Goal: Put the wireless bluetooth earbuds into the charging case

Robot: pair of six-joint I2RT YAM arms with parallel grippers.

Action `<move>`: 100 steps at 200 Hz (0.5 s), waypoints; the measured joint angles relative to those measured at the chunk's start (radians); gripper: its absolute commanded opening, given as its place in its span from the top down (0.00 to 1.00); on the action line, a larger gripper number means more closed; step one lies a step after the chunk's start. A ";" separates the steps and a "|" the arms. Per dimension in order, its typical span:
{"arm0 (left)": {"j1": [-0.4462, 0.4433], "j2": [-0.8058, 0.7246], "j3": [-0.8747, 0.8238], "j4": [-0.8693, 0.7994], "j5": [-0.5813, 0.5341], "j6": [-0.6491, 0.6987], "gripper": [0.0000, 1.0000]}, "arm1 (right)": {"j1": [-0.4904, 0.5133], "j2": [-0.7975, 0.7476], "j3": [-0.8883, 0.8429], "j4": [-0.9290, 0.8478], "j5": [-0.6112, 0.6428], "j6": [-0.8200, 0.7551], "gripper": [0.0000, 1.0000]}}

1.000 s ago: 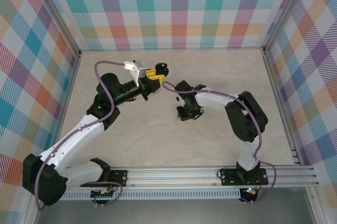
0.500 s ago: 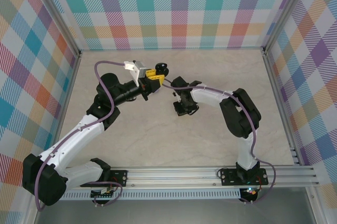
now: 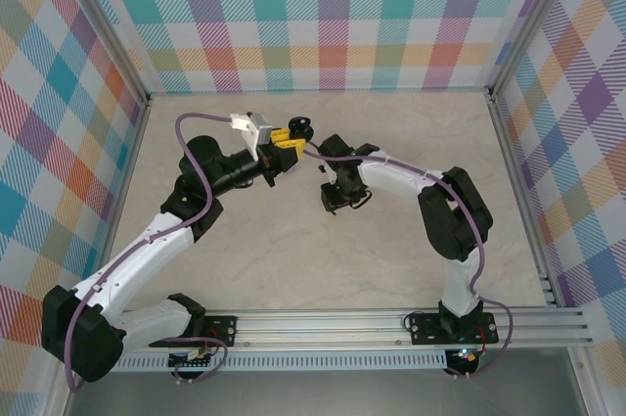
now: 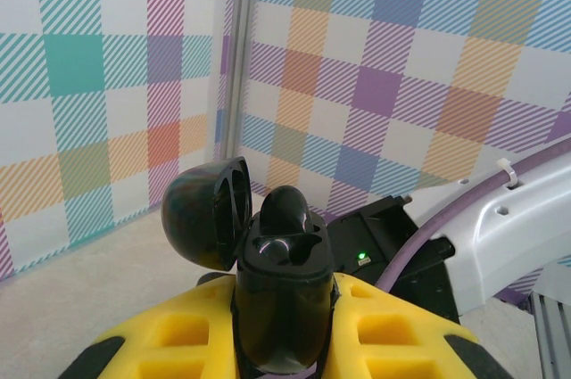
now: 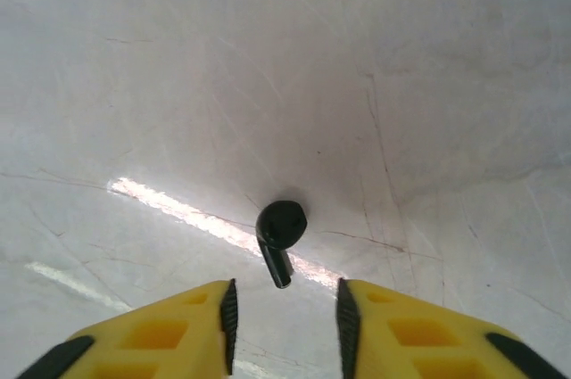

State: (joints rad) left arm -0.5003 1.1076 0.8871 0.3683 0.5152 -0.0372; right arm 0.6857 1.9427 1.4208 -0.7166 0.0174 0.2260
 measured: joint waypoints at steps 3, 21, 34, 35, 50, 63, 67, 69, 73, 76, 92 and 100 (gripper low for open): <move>0.000 0.000 0.000 0.000 0.000 0.000 0.94 | 0.000 0.001 0.005 -0.003 -0.002 0.000 0.59; 0.000 0.000 0.000 0.000 0.000 0.000 0.94 | 0.000 0.021 0.044 -0.013 -0.011 -0.001 0.58; 0.000 0.000 0.000 0.000 0.000 0.000 0.94 | 0.000 0.042 0.068 -0.018 -0.014 -0.001 0.58; 0.000 0.000 0.000 0.000 0.000 0.000 0.94 | 0.000 0.044 0.070 -0.018 -0.014 -0.001 0.58; 0.000 0.000 0.000 0.000 0.000 0.000 0.94 | 0.000 0.074 0.095 -0.034 -0.015 -0.001 0.58; 0.000 0.000 0.000 0.000 0.000 0.000 0.94 | 0.000 0.101 0.114 -0.047 -0.015 -0.001 0.58; 0.000 0.000 0.000 0.000 0.000 0.000 0.94 | 0.000 0.109 0.119 -0.051 -0.015 -0.001 0.58; 0.000 0.000 0.000 0.000 0.000 0.000 0.94 | 0.000 0.113 0.121 -0.054 -0.015 -0.001 0.58; 0.000 0.000 0.000 0.000 0.000 0.000 0.94 | 0.000 0.121 0.126 -0.061 -0.015 -0.001 0.58; 0.000 0.000 0.000 0.000 0.000 0.000 0.94 | 0.000 0.124 0.129 -0.064 -0.015 -0.001 0.58; 0.000 0.000 0.000 0.000 0.000 0.000 0.94 | 0.000 0.146 0.142 -0.082 -0.015 0.000 0.58; 0.000 0.000 0.000 0.000 0.000 0.000 0.94 | 0.000 0.156 0.148 -0.090 -0.015 0.000 0.58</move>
State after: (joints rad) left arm -0.5003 1.1076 0.8871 0.3679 0.5152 -0.0372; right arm 0.6857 2.0987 1.5688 -0.8062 0.0025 0.2256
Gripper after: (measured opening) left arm 0.203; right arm 0.423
